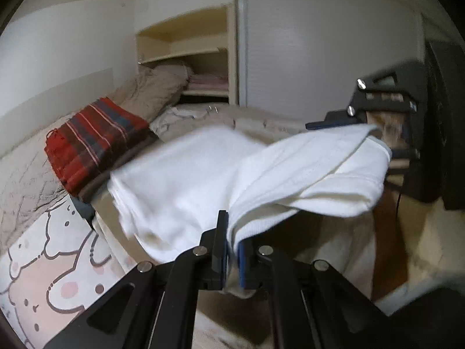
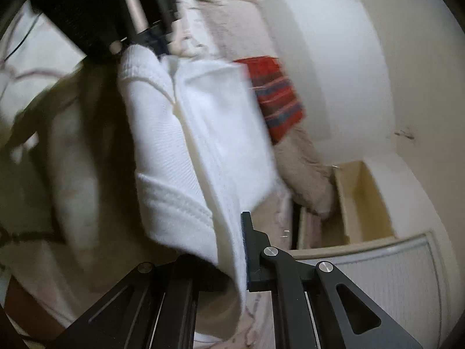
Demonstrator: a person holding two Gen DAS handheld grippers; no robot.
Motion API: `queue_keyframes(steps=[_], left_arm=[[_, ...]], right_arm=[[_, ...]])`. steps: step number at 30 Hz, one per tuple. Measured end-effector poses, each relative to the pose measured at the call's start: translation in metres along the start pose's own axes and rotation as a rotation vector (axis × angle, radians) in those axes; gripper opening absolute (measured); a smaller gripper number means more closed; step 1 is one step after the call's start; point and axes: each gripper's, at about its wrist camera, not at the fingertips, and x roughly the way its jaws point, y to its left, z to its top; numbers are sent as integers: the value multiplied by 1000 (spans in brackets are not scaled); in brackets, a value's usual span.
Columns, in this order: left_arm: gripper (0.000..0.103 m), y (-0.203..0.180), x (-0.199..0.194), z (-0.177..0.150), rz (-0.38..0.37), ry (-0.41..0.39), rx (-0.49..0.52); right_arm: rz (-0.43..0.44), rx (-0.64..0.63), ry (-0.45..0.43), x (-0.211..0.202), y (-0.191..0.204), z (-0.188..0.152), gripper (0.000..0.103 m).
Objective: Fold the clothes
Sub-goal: 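Lift the folded shirt with both tools and carry it toward the clothes stack, then lower the shirt onto the clothes stack and open both tools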
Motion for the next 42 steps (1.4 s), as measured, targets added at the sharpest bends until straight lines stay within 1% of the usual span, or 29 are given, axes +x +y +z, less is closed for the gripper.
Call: queue_keyframes(steps=[4,7,11,15,17,19,20,22,23,25,26,27,28,29,31,34,35,36,37,39,40,41,42], left_arm=[[6,31,-3,58,19,-46,-64],[6,58,-7,99,57,-77,-108],[6,94,-13,151,108,-123,-166],[6,89,-28,155,100,-152,-99],[6,87,-36,157,96,-167,-65],[6,84,-42,156,86,-173,-31],[6,77,-37,142,64,-140,-10],[6,60,-20,99,35,-67,31],[6,50,-11,76,27,-31,40],[6,31,6,30,11,40,58],[6,22,14,8,5,70,68],[6,14,20,-10,7,82,77],[6,6,25,-26,8,93,85],[6,0,26,-36,4,97,88],[6,-12,26,-48,-1,93,95],[6,-16,22,-46,1,88,83],[6,-18,21,-45,2,87,80],[6,-19,20,-45,2,87,76],[7,-18,20,-45,-2,92,73],[10,-16,20,-45,-11,103,67],[17,-14,19,-46,-25,110,63],[31,-12,20,-48,-44,116,57],[39,-9,19,-49,-66,122,51]], right_arm=[[-91,71,2,21,-65,25,8],[-175,81,-6,42,-109,45,8],[-260,121,-35,71,-168,76,8],[-347,125,-87,82,-211,95,8],[-357,124,-118,79,-220,94,8],[-351,103,-130,76,-212,85,8],[-331,99,-132,76,-202,77,8],[-268,109,-123,77,-174,57,8],[-228,105,-119,80,-155,45,8],[-145,69,-81,92,-110,24,8],[-98,31,-54,100,-85,13,8],[-49,-13,-26,108,-58,0,8],[-18,-39,-11,112,-40,-9,8],[5,-57,-1,115,-26,-17,8],[32,-68,7,117,-11,-15,8],[48,-60,5,132,-6,-4,8],[52,-52,5,126,-5,22,9],[51,-49,8,124,-3,33,9],[47,-50,11,124,-2,35,9],[61,-55,26,105,14,26,10],[70,-57,35,93,23,21,23],[71,-62,43,83,35,8,56],[61,-62,35,76,37,-1,73]])
